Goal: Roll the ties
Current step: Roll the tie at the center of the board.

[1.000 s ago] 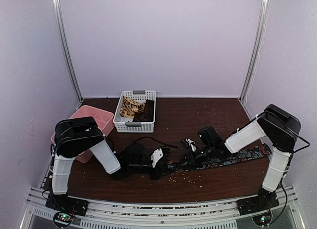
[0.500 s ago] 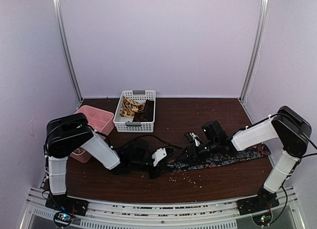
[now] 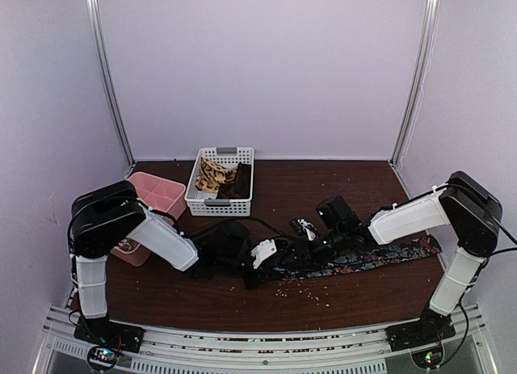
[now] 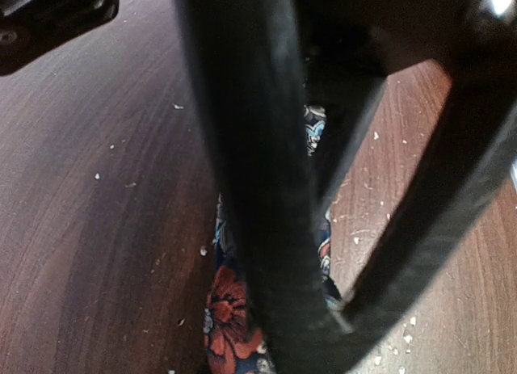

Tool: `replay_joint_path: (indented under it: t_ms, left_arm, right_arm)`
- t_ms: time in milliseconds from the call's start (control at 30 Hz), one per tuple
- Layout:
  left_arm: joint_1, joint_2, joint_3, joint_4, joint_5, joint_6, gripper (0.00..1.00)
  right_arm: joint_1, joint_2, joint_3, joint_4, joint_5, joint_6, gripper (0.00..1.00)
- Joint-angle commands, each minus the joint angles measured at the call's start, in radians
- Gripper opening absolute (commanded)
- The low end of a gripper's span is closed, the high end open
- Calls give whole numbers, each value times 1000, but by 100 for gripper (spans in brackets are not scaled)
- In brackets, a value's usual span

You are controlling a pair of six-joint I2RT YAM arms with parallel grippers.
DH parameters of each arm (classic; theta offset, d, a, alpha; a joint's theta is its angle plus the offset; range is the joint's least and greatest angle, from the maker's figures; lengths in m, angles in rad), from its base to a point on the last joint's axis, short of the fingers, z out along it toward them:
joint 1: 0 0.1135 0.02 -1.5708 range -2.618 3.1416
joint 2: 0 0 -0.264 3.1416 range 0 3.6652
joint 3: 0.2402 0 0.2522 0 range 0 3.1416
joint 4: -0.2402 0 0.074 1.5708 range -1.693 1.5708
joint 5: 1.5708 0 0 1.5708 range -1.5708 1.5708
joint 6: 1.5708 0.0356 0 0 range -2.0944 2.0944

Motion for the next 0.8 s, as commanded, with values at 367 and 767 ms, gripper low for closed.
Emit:
replay_joint_path:
  t_ms: [367,767]
  left_arm:
    - [0,-101,-79,-92,-89,-4,62]
    - [5,-382,-359,422,-353,-95,98]
  right_arm:
    - [4,45,15,-89,64,-80,0]
    - [-1,28,-1,-45,35,-58,0]
